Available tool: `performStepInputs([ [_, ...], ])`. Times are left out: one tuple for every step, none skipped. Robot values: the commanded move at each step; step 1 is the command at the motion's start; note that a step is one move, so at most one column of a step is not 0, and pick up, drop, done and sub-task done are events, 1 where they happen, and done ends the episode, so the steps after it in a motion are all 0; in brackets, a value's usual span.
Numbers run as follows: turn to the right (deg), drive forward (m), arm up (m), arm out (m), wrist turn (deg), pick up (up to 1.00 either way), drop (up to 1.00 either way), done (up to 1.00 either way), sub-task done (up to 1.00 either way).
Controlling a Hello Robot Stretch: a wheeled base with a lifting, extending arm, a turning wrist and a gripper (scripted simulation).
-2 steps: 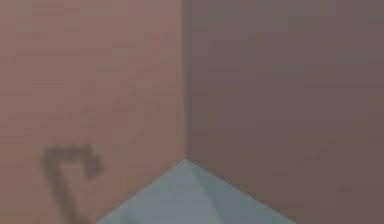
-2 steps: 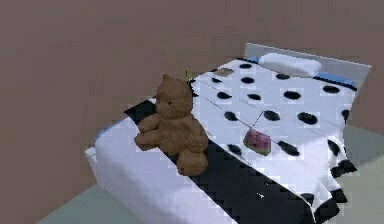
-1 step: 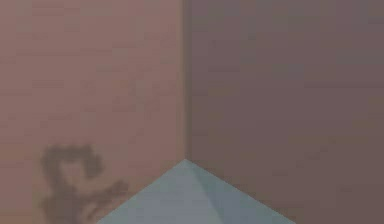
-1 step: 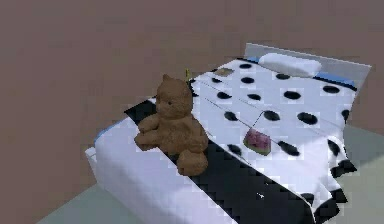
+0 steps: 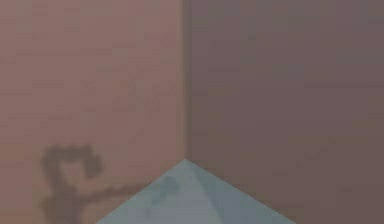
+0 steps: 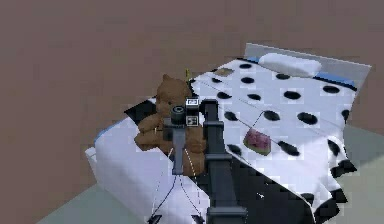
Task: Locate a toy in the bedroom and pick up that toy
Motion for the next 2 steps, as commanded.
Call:
performStepInputs([
  [0.0, 0.0, 0.0, 0.0, 45.0, 0.0, 0.0, 0.0, 0.0],
  [0.0, 0.0, 0.0, 0.0, 45.0, 0.0, 0.0, 0.0, 0.0],
])
